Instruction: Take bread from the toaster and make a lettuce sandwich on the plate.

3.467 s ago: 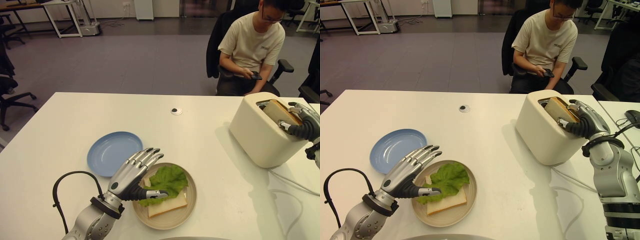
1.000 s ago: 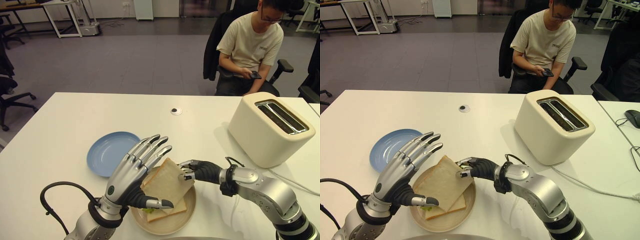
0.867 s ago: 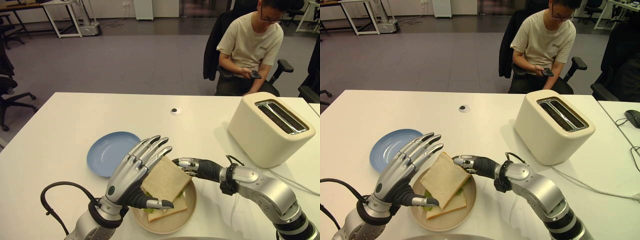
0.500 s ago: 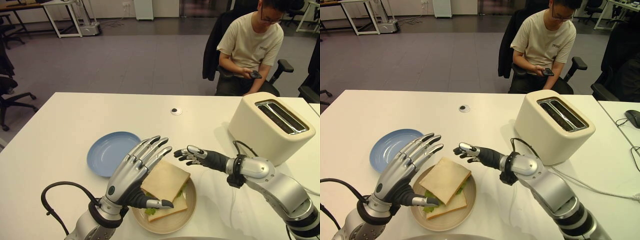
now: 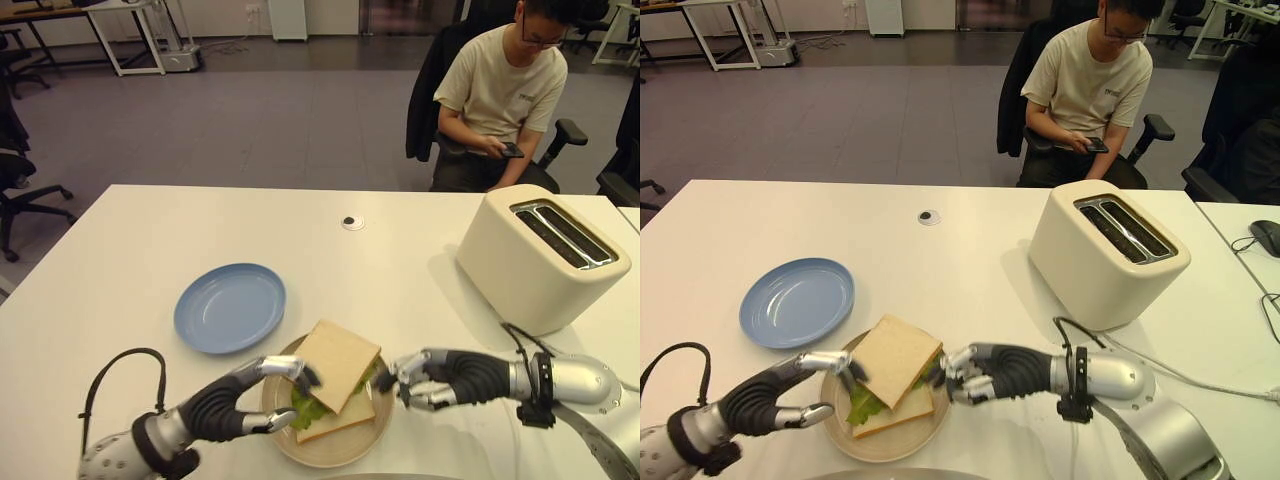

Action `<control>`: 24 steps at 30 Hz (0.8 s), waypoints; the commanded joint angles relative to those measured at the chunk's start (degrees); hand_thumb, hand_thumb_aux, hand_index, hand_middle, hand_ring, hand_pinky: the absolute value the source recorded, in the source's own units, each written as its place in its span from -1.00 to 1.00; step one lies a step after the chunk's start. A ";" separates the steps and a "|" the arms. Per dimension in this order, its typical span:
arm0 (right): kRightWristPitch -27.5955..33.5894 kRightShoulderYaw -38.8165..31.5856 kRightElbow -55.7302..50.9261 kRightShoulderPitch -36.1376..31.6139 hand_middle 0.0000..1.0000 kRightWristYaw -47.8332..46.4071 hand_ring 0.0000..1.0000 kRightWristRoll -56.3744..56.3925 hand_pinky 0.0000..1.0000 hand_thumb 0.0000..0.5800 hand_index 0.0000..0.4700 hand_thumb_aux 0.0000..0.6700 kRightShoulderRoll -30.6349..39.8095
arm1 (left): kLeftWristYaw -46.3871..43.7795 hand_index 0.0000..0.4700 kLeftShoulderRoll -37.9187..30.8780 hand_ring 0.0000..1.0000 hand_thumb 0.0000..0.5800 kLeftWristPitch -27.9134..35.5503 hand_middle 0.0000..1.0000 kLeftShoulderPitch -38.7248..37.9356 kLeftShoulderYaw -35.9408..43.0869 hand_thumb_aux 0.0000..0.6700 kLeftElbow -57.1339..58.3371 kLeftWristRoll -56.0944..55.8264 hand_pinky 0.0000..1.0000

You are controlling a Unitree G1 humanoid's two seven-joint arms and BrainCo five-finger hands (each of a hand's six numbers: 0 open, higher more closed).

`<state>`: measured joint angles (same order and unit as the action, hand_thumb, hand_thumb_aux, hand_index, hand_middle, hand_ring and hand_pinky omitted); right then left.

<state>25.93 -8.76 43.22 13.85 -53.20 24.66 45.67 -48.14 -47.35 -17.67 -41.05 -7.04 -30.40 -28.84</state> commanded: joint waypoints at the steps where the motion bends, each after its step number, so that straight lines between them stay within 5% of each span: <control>1: -5.16 -7.63 -0.15 6.11 1.00 -5.95 1.00 -3.82 1.00 1.00 1.00 1.00 3.95 | -18.03 1.00 -10.69 1.00 1.00 4.84 1.00 -7.57 -9.56 1.00 7.28 -4.48 1.00; 7: -5.98 -17.50 -4.25 4.38 1.00 -4.52 1.00 -12.60 1.00 1.00 1.00 1.00 2.33 | -22.13 1.00 -12.19 1.00 1.00 4.53 1.00 -5.95 -8.91 1.00 17.11 8.53 1.00; 16: -1.56 -24.58 -12.03 -2.81 1.00 5.23 1.00 -22.28 1.00 1.00 1.00 1.00 -7.63 | -7.53 1.00 -0.28 1.00 1.00 5.26 1.00 9.78 8.35 1.00 19.82 30.13 1.00; 24: 0.13 -18.66 -16.89 -3.30 1.00 13.24 1.00 -22.70 1.00 1.00 1.00 1.00 -10.92 | 2.28 1.00 10.39 1.00 1.00 12.17 1.00 20.80 17.98 1.00 18.61 34.13 1.00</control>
<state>23.44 -30.06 29.23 10.08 -42.40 3.31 34.59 -47.56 -38.67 -9.02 -20.68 8.36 -15.42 1.18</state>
